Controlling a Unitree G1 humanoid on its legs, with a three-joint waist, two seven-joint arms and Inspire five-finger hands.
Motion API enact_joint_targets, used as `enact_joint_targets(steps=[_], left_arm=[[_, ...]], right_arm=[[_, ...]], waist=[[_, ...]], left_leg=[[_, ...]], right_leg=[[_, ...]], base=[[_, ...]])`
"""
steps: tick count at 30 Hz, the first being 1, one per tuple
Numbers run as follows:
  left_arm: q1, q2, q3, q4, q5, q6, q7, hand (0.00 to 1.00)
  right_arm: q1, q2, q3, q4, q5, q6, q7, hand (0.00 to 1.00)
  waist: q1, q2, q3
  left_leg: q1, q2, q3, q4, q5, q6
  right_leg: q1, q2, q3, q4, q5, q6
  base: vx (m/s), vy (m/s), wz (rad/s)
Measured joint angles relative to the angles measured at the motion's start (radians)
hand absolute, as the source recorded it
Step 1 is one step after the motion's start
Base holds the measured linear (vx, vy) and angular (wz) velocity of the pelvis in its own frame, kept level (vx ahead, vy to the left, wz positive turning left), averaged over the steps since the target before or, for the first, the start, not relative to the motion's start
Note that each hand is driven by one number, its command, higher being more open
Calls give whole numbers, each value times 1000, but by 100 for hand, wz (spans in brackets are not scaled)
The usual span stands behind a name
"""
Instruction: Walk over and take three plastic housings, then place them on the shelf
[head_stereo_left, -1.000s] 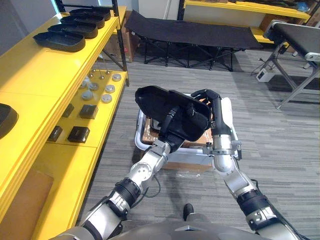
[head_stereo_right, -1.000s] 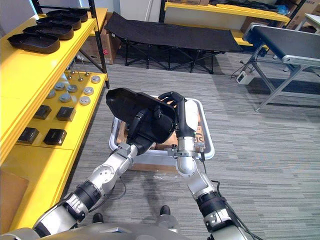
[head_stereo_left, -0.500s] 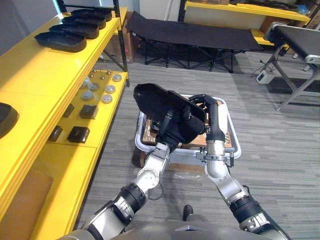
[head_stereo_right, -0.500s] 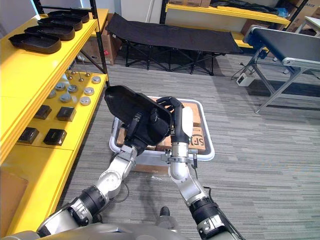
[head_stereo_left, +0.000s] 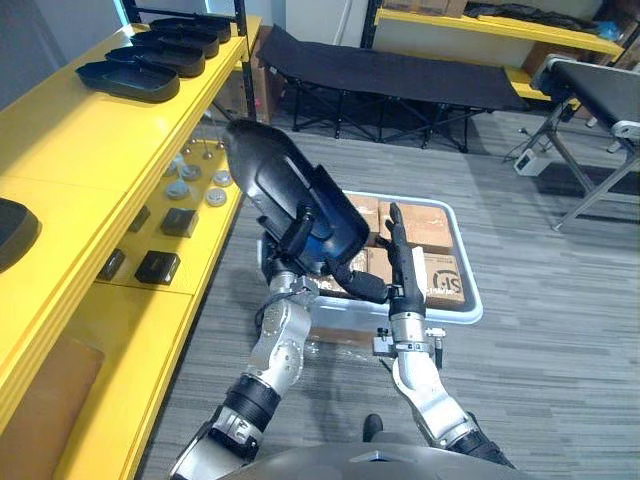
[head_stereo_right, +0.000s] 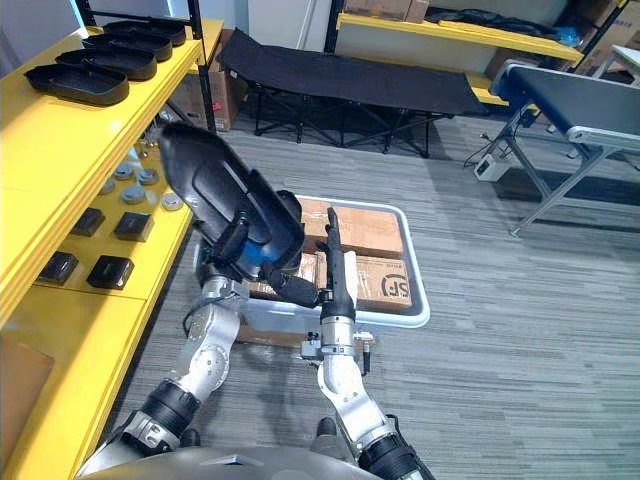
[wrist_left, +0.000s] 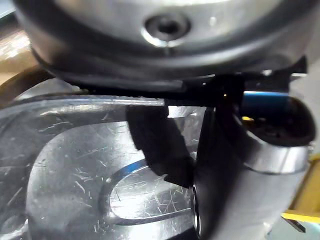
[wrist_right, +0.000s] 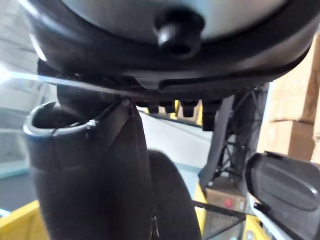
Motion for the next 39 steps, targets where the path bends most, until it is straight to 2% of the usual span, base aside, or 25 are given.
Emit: enact_joint_targets(steps=[2, 5, 9, 14, 19, 22, 26, 33, 35, 39], left_arm=[[32, 14, 77, -2, 191, 19, 70, 0], [75, 44, 165, -10, 367, 38, 136, 0], [121, 84, 214, -12, 511, 49, 163, 0], [178, 95, 229, -74, 525, 48, 137, 0], [234, 94, 228, -139, 522, 8, 88, 0], [256, 92, 237, -207, 513, 7, 51, 0], [314, 91, 251, -319, 513, -31, 9, 0], [338, 86, 300, -405, 517, -33, -3, 0], [362, 82, 309, -447, 522, -33, -1, 0], [424, 59, 368, -522, 521, -31, -6, 0]], right_arm=[[38, 1, -38, -11, 93, 0, 52, 100], [69, 0, -89, -12, 189, -1, 108, 100], [84, 0, -140, -17, 338, -8, 225, 100], [133, 0, -208, -50, 376, -5, 324, 100], [158, 0, -303, -25, 374, 4, 331, 100], [159, -9, -341, -24, 371, 16, 323, 100], [157, -34, -344, -24, 366, 42, 316, 100], [133, -40, -343, -25, 366, 46, 345, 100], [127, -40, -342, -25, 366, 48, 351, 100], [84, -40, -301, -25, 363, 61, 357, 100]], waist=[[0, -1, -1], [0, 0, -2], [2, 3, -3], [1, 22, -13], [0, 38, -17], [-1, 41, -18], [2, 56, -27], [8, 73, -37], [17, 73, -37], [60, 76, -39]], left_leg=[[2, 0, -2, 0, -3, 3], [3, 0, -2, 0, -4, 4], [2, 0, -1, 0, -6, 1], [-3, 0, 5, 0, -11, 2], [-4, 0, 9, 0, -14, -2], [-5, 0, 8, 0, -17, -4], [-15, 0, -5, 0, -19, -4], [-29, 0, -61, 0, -14, -5], [-43, 0, -89, 0, -7, -5], [-70, -2, -141, 0, 5, -7]], right_leg=[[6, 0, -2, -3, 0, 0], [6, 0, -2, -4, 0, 0], [6, 0, -1, -5, 0, 0], [-4, 0, 4, -6, -4, -2], [-8, 1, 9, -5, -9, 1], [-8, 1, 3, -4, -13, 0], [-8, 0, -14, -4, -16, -1], [20, -2, -74, -4, -29, -3], [26, -2, -102, -4, -33, -5], [37, -1, -154, -4, -36, -6]], base=[[0, 0, 2], [0, 0, 0], [0, 0, 0], [0, 0, -4], [0, 0, -3], [0, 0, 0], [14, -2, 9], [-2, -10, 25], [-8, -15, 38], [-9, -14, 34]])
